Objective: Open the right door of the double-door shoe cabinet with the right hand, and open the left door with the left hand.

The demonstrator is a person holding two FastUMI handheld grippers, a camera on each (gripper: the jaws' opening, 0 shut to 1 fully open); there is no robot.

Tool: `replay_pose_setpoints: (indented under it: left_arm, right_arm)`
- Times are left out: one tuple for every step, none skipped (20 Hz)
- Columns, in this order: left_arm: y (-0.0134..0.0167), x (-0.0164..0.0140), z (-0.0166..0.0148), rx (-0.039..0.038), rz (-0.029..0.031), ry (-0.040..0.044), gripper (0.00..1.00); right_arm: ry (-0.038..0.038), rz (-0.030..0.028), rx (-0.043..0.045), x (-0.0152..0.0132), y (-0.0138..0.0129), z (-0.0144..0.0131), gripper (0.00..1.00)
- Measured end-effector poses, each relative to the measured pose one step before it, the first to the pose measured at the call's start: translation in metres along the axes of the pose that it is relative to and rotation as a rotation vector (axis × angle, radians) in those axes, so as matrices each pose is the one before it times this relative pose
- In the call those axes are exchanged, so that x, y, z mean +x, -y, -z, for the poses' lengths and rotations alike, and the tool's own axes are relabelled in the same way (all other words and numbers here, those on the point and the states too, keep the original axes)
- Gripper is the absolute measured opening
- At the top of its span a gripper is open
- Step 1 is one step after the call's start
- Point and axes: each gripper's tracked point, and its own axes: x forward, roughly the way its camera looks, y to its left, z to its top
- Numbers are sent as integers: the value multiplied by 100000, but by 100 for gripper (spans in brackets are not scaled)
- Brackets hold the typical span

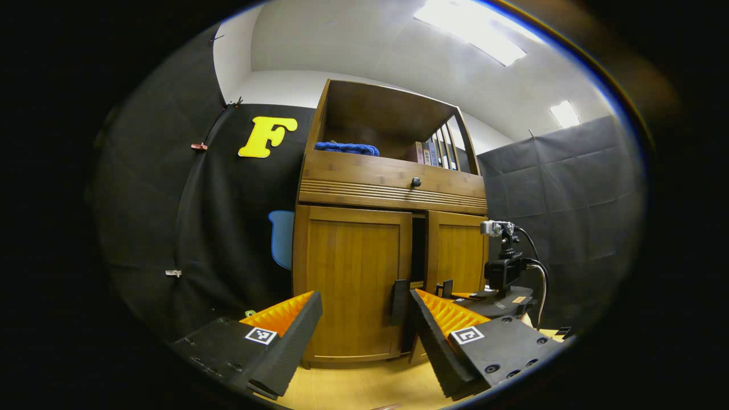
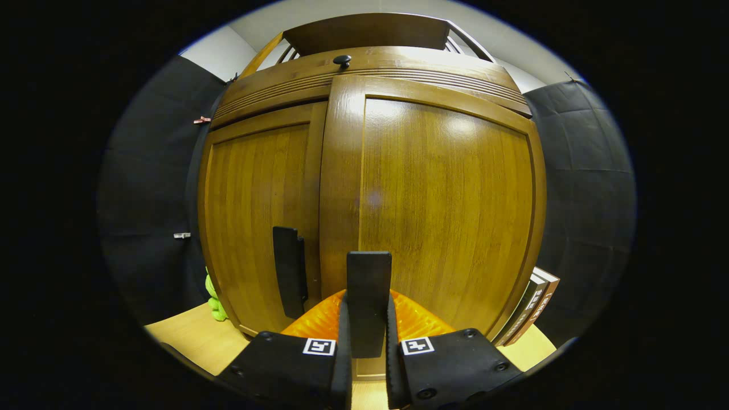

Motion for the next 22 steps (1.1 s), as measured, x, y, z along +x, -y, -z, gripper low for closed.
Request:
replay_pose_setpoints:
  left_arm:
    - [211, 79, 99, 154, 329, 95, 95]
    - [391, 65, -89, 91, 488, 278, 95]
    - [559, 88, 124, -31, 781, 50, 95]
    - [605, 182, 30, -110, 1096, -218, 95]
    - [555, 140, 175, -152, 1109, -334, 95]
    - [639, 115, 139, -68, 1321, -429, 95]
    - [660, 204, 209, -155, 1302, -447, 95]
    - [580, 207, 124, -90, 1141, -559, 95]
    - [644, 75, 261, 60, 1107, -479, 95]
    - [526, 175, 67, 172, 970, -125, 95]
    - [469, 146, 130, 178, 974, 138, 95]
    - [467, 253, -14, -68, 959, 497, 95]
    - [519, 126, 104, -314, 1054, 594, 95]
    - [432, 199, -16, -573, 1020, 259, 95]
    - [348, 166, 39, -645, 904, 163, 95]
    - [345, 174, 12, -338, 693, -62, 95]
    - [224, 99, 75, -52, 181, 221, 94]
    - [154, 10, 66, 364, -104, 128, 95]
    - [186, 143, 140, 408, -211, 288, 95]
    - [348, 91, 40, 318, 188, 207, 94]
    - [548, 208, 98, -34, 622, 161, 94]
    - [538, 163, 99, -241, 1093, -198, 95]
  right_arm:
    - [-323, -572, -592, -562, 48, 81, 28]
    - [-87, -525, -222, -465, 140, -17, 28]
    - [227, -622, -77, -382, 123, -52, 28]
    - [177, -547, 160, -443, 90, -8, 28]
    - [261, -603, -59, -378, 29, -2, 28]
    - [81, -619, -100, -546, 149, 10, 28]
    - [-50, -582, 111, -491, 208, -5, 28]
    - [-100, -598, 230, -510, 159, 9, 28]
    - [4, -563, 178, -539, 155, -3, 28]
    - [2, -449, 107, -524, 133, 12, 28]
    - [142, -235, -18, -499, 215, -52, 28]
    - [73, -147, -197, -546, 206, -17, 28]
    - [98, -35, -41, -620, 314, 111, 28]
    - [-190, 15, -57, -558, 176, 34, 28]
    - [-65, 113, 77, -545, 80, 53, 23]
    - [-33, 159, 78, -562, 201, 40, 27]
    - [-64, 254, -23, -453, 202, -37, 27]
    - [76, 413, -62, -570, 260, -10, 27]
    - [-51, 518, -229, -545, 389, 35, 27]
    - [10, 519, -183, -545, 349, -27, 27]
    - [-101, 570, -97, -522, 393, 124, 27]
    - [-102, 671, -32, -428, 361, 63, 31]
